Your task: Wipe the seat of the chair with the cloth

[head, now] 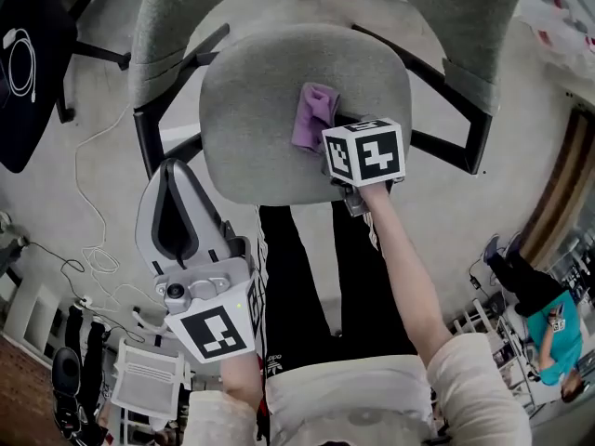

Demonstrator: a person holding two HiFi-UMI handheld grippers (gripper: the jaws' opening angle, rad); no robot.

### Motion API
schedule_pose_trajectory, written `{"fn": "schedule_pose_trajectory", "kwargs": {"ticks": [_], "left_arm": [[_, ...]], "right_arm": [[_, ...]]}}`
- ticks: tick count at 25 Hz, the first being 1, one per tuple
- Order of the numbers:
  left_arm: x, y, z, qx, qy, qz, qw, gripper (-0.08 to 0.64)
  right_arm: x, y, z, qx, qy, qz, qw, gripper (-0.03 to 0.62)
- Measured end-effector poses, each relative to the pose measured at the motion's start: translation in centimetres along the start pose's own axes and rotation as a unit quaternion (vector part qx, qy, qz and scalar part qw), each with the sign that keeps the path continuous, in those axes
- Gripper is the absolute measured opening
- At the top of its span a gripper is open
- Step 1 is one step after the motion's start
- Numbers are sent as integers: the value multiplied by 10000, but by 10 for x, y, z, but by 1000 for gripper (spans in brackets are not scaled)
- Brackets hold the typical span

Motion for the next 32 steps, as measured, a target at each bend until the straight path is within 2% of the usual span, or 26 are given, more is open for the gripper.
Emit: {"fn": "schedule_pose_trajectory", "kwargs": {"ticks": [10, 16, 19, 28, 32], "left_arm": [[3, -17, -6, -149, -27, -7, 9999, 12], [4, -22, -10, -238, -19, -51, 9997, 12], [3, -23, -12, -244, -6, -57, 9997, 12], [8, -26, -14, -317, -60, -82, 9994, 12], [9, -21, -10, -235, -67, -94, 9997, 12]], "right_arm": [[-6, -84, 47, -1029, 131, 284, 9942, 87], [-8, -113, 67, -1664, 179, 472, 9848, 87], [-9, -117, 71, -1995, 295, 803, 9762, 86], [-13, -128, 79, -2349, 363, 439, 9703, 87], [-5, -120, 89, -2268, 22, 333, 9734, 86]]}}
Point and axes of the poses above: the fingertips, and each gripper's own axes: z backward along the fingers, y to its left, x out of its top, the point moved 5 cm from there along z, backward along the fingers, and after that the axes turned 14 degrees about -y, right-handed, at the moved point
